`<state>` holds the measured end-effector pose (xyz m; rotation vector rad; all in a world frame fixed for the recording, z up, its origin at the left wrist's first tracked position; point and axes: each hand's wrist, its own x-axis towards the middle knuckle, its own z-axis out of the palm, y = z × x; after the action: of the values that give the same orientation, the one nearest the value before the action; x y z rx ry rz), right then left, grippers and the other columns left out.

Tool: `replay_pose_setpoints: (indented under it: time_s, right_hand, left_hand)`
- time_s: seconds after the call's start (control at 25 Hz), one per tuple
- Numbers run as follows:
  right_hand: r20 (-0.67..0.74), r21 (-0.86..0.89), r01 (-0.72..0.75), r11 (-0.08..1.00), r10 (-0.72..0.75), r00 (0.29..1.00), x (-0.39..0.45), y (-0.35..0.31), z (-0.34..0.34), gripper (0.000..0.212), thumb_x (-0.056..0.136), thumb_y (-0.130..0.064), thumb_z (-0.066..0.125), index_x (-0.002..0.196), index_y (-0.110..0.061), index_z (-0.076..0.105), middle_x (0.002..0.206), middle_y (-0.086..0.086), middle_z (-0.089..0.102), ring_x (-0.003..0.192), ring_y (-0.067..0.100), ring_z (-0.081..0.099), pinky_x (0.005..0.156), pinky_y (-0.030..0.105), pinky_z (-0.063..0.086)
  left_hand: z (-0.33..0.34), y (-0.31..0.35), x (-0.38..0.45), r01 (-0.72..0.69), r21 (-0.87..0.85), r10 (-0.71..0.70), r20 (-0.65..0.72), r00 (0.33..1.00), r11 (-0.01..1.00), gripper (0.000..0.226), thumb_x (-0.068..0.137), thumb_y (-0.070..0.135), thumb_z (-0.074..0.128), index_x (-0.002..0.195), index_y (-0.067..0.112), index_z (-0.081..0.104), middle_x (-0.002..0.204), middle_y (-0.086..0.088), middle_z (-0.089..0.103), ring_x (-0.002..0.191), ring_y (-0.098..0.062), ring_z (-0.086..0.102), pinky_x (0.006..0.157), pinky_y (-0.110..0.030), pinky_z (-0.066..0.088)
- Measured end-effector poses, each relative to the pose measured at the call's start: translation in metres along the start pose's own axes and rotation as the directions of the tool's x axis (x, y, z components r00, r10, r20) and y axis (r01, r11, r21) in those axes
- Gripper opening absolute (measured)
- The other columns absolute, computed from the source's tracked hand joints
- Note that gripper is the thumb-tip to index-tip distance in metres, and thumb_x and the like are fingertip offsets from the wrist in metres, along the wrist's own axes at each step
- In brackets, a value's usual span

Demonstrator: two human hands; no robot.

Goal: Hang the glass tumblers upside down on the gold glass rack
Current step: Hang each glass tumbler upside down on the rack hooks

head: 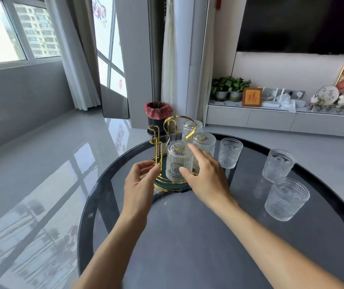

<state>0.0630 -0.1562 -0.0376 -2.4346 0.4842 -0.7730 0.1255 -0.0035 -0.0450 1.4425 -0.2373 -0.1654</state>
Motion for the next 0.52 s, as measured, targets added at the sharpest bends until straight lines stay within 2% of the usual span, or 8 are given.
replay_pose_setpoints:
  time_s: [0.08,0.16,0.24,0.32,0.4,0.48,0.52]
  right_hand:
    - [-0.162,0.051,0.031,0.998,-0.022,0.987,-0.029,0.019,-0.018,0.045,0.084,-0.028,0.063,0.128,-0.026,0.058,0.120,-0.004,0.066,0.104,0.022,0.062,0.079,0.028,0.047]
    - [-0.315,0.064,-0.007,0.998,0.027,0.949,-0.056,0.052,-0.047,0.038,0.081,-0.017,0.064,0.118,-0.021,0.062,0.112,-0.003,0.068,0.098,0.023,0.062,0.079,0.029,0.046]
    - [-0.436,0.043,-0.089,0.995,0.098,0.895,-0.070,0.086,-0.076,0.045,0.078,-0.011,0.068,0.122,-0.016,0.058,0.120,0.003,0.063,0.107,0.025,0.055,0.090,0.035,0.043]
    - [-0.525,-0.011,-0.213,0.977,0.176,0.833,-0.076,0.118,-0.102,0.062,0.075,-0.012,0.074,0.132,-0.010,0.050,0.137,0.012,0.053,0.123,0.029,0.047,0.100,0.038,0.034]
    - [-0.498,0.017,-0.374,0.927,0.333,0.801,-0.077,0.145,-0.116,0.086,0.072,-0.021,0.080,0.145,-0.009,0.036,0.152,0.017,0.037,0.135,0.036,0.038,0.107,0.044,0.030]
    - [-0.312,0.133,-0.544,0.829,0.556,0.771,-0.073,0.160,-0.117,0.106,0.068,-0.031,0.084,0.152,-0.017,0.021,0.159,0.012,0.029,0.139,0.035,0.035,0.109,0.048,0.033]
    - [-0.202,0.174,-0.610,0.773,0.635,0.746,-0.070,0.165,-0.115,0.109,0.066,-0.035,0.085,0.152,-0.022,0.019,0.158,0.009,0.032,0.137,0.033,0.039,0.107,0.047,0.037]
  left_hand:
    - [0.004,-0.006,-0.006,-0.063,0.064,0.058,0.072,0.996,0.996,0.018,0.092,0.026,0.068,0.110,0.023,0.067,0.107,0.002,0.072,0.095,-0.006,0.067,0.072,-0.020,0.051]
    - [0.018,-0.015,-0.022,-0.104,0.121,0.080,0.188,0.979,0.987,0.024,0.087,0.028,0.072,0.110,0.027,0.068,0.105,0.004,0.073,0.089,-0.001,0.068,0.068,-0.013,0.051]
    - [0.031,-0.028,-0.040,-0.117,0.180,0.065,0.272,0.960,0.977,0.031,0.078,0.032,0.071,0.109,0.034,0.067,0.106,0.006,0.072,0.094,-0.005,0.069,0.077,-0.019,0.052]
    - [0.044,-0.043,-0.054,-0.130,0.273,0.034,0.330,0.943,0.953,0.040,0.076,0.034,0.070,0.115,0.036,0.065,0.111,0.007,0.071,0.102,-0.010,0.067,0.086,-0.030,0.054]
    - [0.052,-0.055,-0.063,-0.128,0.344,-0.002,0.354,0.935,0.930,0.043,0.079,0.029,0.072,0.121,0.035,0.063,0.114,0.006,0.070,0.105,-0.014,0.066,0.091,-0.038,0.055]
    - [0.052,-0.065,-0.066,-0.105,0.385,-0.034,0.339,0.940,0.917,0.040,0.086,0.019,0.073,0.122,0.031,0.063,0.113,0.004,0.069,0.105,-0.016,0.066,0.093,-0.041,0.055]
    - [0.051,-0.069,-0.066,-0.090,0.398,-0.053,0.333,0.941,0.913,0.039,0.087,0.017,0.073,0.124,0.028,0.064,0.113,0.003,0.069,0.104,-0.016,0.066,0.094,-0.043,0.055]
